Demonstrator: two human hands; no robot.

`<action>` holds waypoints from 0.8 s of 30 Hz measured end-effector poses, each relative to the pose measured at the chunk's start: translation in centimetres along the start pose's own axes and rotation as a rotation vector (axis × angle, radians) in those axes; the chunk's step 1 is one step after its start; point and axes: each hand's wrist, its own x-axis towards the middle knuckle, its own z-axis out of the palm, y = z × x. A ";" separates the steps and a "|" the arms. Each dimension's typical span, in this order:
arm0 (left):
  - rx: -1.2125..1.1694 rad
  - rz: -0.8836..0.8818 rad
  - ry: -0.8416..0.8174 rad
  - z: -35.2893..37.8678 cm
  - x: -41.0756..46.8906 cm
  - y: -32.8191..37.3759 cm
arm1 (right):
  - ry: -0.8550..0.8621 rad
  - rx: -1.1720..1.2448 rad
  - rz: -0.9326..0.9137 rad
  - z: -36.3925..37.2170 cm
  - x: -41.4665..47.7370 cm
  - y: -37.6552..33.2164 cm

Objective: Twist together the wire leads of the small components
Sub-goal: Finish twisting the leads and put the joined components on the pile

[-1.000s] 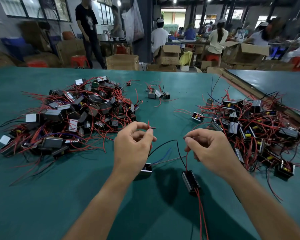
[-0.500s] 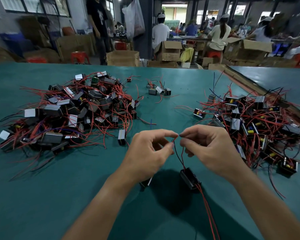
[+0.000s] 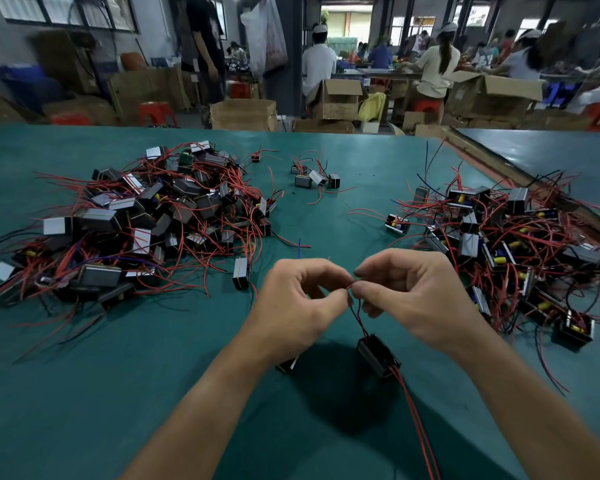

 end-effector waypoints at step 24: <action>-0.021 0.015 -0.110 0.5 -0.1 -1.0 | -0.036 0.048 0.228 -0.5 -0.1 -1.1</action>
